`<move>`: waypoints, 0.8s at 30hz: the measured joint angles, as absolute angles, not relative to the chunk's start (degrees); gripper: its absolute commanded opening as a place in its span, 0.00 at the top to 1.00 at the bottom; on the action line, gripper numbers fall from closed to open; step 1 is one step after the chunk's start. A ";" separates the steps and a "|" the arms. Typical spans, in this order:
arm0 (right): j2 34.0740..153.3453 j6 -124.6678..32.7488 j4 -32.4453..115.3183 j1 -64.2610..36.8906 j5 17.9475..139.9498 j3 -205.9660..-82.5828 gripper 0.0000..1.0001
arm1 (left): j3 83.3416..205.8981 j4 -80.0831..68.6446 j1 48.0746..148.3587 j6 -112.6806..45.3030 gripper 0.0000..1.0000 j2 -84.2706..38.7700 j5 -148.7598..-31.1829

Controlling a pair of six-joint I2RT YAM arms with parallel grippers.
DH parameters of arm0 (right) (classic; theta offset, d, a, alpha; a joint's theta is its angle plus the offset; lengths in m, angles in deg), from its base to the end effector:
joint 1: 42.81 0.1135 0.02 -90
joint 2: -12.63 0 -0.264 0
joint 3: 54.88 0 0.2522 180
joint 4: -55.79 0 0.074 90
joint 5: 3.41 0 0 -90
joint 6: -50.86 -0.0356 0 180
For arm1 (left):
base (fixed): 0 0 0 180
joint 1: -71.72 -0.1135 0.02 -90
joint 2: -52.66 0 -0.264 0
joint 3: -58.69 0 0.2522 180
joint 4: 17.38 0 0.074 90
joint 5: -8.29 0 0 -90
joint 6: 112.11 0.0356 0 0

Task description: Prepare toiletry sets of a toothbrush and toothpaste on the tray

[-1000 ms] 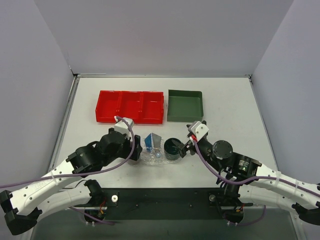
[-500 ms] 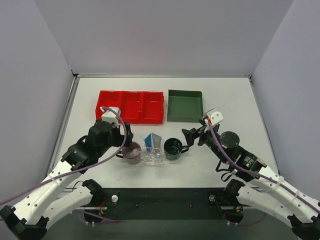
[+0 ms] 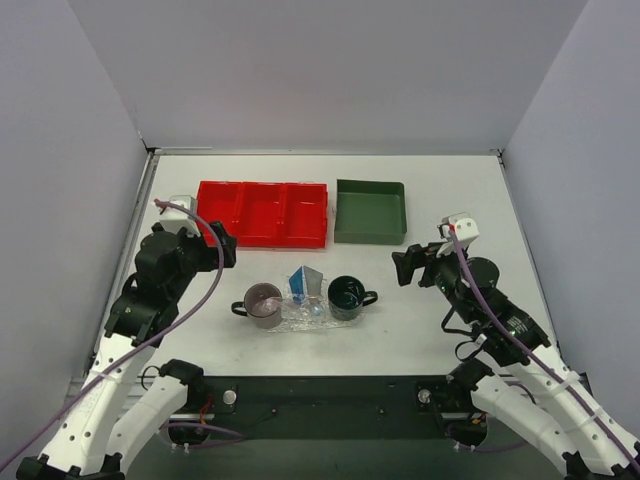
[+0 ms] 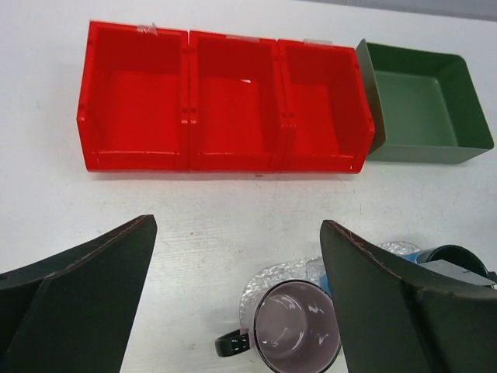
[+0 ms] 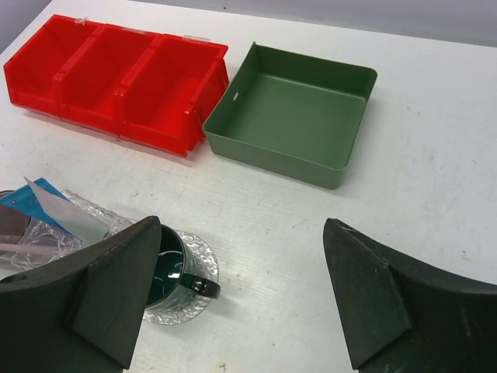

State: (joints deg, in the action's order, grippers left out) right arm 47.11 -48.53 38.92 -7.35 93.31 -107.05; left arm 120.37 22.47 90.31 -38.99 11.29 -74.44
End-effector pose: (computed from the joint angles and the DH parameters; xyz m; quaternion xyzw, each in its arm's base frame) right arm 0.1262 0.0848 0.3412 -0.1174 0.6922 0.2332 0.6729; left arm 0.1544 -0.0472 0.3390 -0.0244 0.8157 -0.1260 0.5641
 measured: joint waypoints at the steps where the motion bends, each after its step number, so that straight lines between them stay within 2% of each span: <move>1: 46.76 -48.60 38.33 -7.61 93.18 -107.25 0.20 | 120.37 21.84 90.31 -38.45 0.03 12.01 -74.20; 12: 43.96 -47.46 34.17 -7.96 93.18 -109.48 0.20 | 115.65 15.80 90.28 -35.89 0.03 21.80 -71.32; 24: 43.96 -46.39 32.75 -8.00 93.18 -110.44 0.20 | 115.63 15.43 90.28 -36.46 0.03 22.77 -67.06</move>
